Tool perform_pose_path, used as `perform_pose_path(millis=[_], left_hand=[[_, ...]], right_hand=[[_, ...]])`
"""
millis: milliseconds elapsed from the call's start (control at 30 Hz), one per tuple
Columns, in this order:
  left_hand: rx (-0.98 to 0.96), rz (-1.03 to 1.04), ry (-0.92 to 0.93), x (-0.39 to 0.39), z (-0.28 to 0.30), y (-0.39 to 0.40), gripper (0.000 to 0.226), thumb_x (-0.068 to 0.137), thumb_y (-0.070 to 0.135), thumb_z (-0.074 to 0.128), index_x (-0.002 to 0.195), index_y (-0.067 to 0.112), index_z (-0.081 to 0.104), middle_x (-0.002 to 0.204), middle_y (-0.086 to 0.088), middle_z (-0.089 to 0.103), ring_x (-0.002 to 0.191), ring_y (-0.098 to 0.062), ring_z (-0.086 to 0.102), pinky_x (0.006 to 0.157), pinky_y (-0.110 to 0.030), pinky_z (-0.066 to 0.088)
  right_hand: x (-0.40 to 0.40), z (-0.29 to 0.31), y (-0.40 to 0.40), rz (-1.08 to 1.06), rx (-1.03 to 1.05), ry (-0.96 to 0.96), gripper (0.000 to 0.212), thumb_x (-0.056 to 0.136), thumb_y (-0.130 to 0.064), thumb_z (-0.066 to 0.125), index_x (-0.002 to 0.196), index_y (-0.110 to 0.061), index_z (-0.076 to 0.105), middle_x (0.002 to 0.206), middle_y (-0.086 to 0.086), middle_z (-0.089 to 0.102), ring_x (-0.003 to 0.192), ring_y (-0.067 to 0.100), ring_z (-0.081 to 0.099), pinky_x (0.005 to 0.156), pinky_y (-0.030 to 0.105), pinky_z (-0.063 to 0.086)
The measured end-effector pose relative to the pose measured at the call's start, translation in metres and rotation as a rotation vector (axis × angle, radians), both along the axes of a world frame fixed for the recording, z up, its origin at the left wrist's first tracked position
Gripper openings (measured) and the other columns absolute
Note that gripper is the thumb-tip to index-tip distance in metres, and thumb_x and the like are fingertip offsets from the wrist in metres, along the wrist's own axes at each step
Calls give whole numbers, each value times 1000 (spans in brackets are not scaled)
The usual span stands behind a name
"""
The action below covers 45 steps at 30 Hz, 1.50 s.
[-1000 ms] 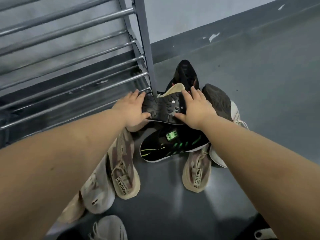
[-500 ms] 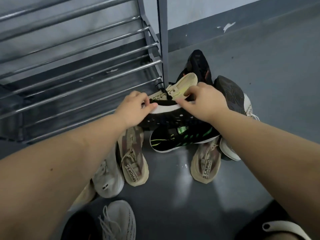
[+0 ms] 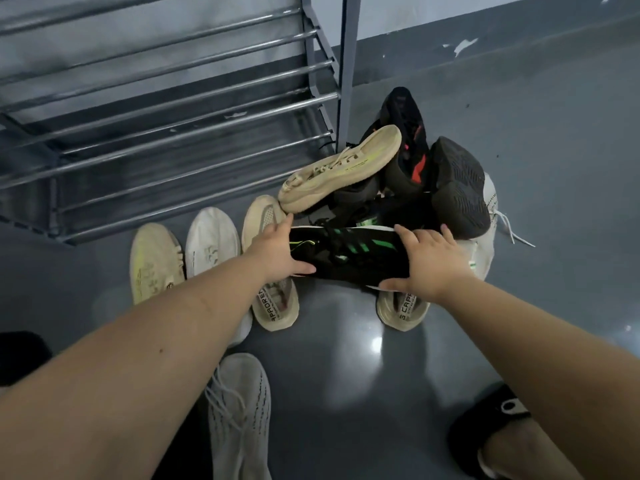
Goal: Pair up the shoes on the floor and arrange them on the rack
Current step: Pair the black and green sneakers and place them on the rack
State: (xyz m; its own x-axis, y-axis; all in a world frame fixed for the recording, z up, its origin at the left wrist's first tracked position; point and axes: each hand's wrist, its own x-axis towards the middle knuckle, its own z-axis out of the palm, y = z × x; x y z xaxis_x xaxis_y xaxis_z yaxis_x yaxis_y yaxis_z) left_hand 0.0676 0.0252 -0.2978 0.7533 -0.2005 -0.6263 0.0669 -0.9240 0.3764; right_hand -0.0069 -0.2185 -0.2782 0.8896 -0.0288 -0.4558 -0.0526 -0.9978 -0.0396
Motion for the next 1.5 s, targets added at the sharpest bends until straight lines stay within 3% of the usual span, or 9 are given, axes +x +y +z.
perform_pose_path(millis=[133, 333, 433, 600, 833, 967, 1133, 1300, 1500], left_hand=[[-36, 29, -31, 4, 1, 1, 101, 70, 53, 74, 150, 26, 19, 149, -6, 18, 139, -25, 26, 114, -34, 24], [-91, 59, -78, 1, -3, 12, 73, 68, 59, 72, 129, 26, 48, 130, -1, 39, 122, -20, 43, 103, -33, 36], [-161, 116, -38, -13, -2, 27, 56, 68, 58, 72, 109, 26, 51, 110, 2, 56, 102, -18, 56, 83, -30, 46], [-242, 272, 36, -59, 6, 64, 49, 73, 49, 73, 107, 19, 53, 99, 5, 59, 93, -14, 57, 74, -25, 44], [-395, 545, 70, -138, 26, 106, 38, 83, 40, 66, 107, 13, 57, 100, -3, 65, 89, -14, 62, 68, -21, 46], [-462, 640, 77, -185, 35, 104, 31, 86, 35, 65, 105, 12, 57, 98, 1, 65, 96, -17, 63, 78, -25, 50], [-495, 734, 103, -236, 33, 111, 28, 88, 37, 62, 104, 15, 59, 105, -3, 66, 99, -19, 62, 86, -28, 47], [-557, 941, 86, -265, 39, 110, 39, 92, 42, 54, 109, 8, 65, 100, -5, 66, 98, -22, 62, 82, -27, 42], [-607, 1063, 93, -277, 44, 105, 50, 90, 46, 55, 117, 5, 62, 111, -14, 67, 104, -27, 63, 93, -34, 48]], right_hand=[[3, -10, -2, -339, 328, -84, 74, 82, -60, 57, 141, -17, 42, 129, 10, 46, 123, 30, 45, 103, 38, 36], [10, -17, -1, -481, 524, -155, 40, 86, -47, 60, 113, -17, 65, 100, -1, 46, 101, 21, 52, 80, 27, 34], [13, -16, 8, -517, 578, -162, 38, 84, -46, 64, 111, -19, 66, 102, -2, 48, 99, 17, 50, 80, 28, 35], [9, 0, 39, -413, 567, -129, 41, 80, -47, 69, 107, -17, 67, 103, 0, 51, 98, 19, 53, 81, 27, 37], [-21, 41, 89, -256, 398, 26, 57, 83, -59, 57, 119, -15, 60, 122, 9, 54, 114, 27, 52, 91, 34, 40], [-76, 45, 119, -453, 217, -57, 69, 89, -61, 45, 141, -16, 38, 144, 11, 39, 136, 29, 32, 110, 43, 24], [-142, 36, 157, -789, 544, -245, 90, 87, -48, 58, 152, -12, 8, 158, 12, 10, 146, 28, 15, 117, 43, 22], [-190, 40, 194, -1283, 992, 161, 81, 84, -53, 60, 144, -9, 29, 137, 14, 47, 119, 32, 51, 93, 45, 48], [-206, 60, 223, -1123, 1330, 307, 54, 86, -25, 68, 134, -12, 45, 123, 9, 61, 107, 25, 61, 64, 31, 54]])
